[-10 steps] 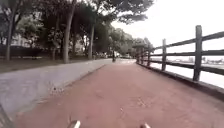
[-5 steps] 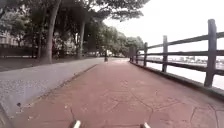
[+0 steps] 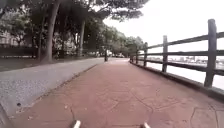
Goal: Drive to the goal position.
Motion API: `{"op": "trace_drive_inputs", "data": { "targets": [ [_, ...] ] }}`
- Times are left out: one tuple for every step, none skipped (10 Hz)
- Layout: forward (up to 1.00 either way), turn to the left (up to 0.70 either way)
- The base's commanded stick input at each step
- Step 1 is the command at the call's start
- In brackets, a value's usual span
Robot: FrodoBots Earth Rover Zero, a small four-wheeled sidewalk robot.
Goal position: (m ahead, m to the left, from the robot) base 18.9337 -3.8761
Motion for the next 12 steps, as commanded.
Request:
{"op": "trace_drive_inputs", "data": {
  "targets": [
    [0.70, 0.00],
    [0.70, 0.00],
    [0.70, 0.00],
    [0.70, 0.00],
    [0.70, 0.00],
    [0.70, 0.00],
    [0.70, 0.00],
    [0.70, 0.00],
    [0.70, 0.00],
    [0.70, 0.00],
    [0.70, 0.00],
    [0.70, 0.00]
  ]
}}
